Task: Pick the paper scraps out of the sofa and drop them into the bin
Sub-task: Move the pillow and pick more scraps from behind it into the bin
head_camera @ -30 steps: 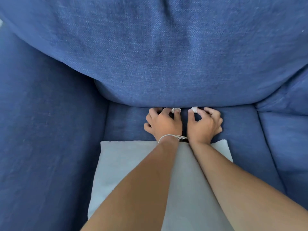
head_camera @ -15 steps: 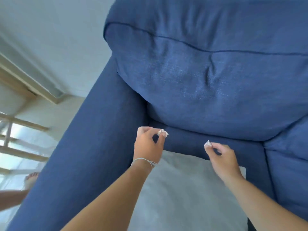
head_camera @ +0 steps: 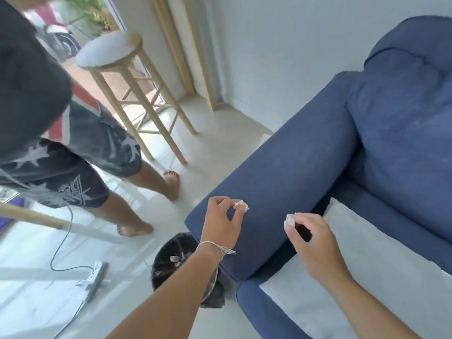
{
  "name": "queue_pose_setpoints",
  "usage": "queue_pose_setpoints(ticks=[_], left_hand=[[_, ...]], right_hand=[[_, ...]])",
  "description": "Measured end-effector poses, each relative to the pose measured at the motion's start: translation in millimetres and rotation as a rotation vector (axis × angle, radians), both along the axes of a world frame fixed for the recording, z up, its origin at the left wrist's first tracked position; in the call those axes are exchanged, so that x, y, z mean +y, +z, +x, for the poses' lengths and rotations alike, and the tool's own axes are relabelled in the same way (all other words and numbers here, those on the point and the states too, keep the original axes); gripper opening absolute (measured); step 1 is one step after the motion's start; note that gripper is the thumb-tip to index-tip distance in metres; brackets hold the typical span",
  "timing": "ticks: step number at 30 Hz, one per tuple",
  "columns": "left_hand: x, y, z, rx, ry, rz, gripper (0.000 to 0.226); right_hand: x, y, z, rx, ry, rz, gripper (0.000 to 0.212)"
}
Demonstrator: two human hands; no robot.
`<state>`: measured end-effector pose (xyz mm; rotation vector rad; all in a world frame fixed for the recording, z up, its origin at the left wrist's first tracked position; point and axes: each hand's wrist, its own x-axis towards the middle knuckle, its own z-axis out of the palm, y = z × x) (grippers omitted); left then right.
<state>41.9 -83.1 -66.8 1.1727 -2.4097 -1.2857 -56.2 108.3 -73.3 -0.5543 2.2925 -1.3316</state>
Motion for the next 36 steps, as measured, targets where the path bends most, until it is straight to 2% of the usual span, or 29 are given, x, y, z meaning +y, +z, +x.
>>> queue_pose_setpoints(ticks=[5,9,14,18,24,30,36], left_hand=[[-56.9,-0.6,103.0,-0.053,0.163,0.043,0.021],[-92.2,-8.4,169.3,-0.13,0.266,0.04,0.025],[-119.2,-27.1,215.5,-0.154,0.302,0.067,0.026],[-125.5,-38.9,232.3,-0.19,0.266,0.072,0.033],[-124.6,-48.1,240.8,-0.213,0.137,0.073,0.047],[-115.3,-53.0,243.4,-0.187,0.189,0.046,0.039],[-101.3,-44.2,234.9,-0.133,0.203,0.06,0.04]], right_hand=[[-87.5,-16.6,76.7,0.086,0.139,0.068,0.019],[-144.5,-38.4,131.1,0.287,0.257,0.118,0.03],[-187.7,-50.9,162.1,0.408,0.394,0.216,0.024],[-203.8,-52.2,177.4,0.383,0.489,0.212,0.025],[-209.3,-57.1,190.9,0.426,0.483,0.219,0.024],[-205.9,-60.2,194.6,0.465,0.509,0.244,0.028],[-190.6,-53.1,190.0,0.465,0.543,0.254,0.047]])
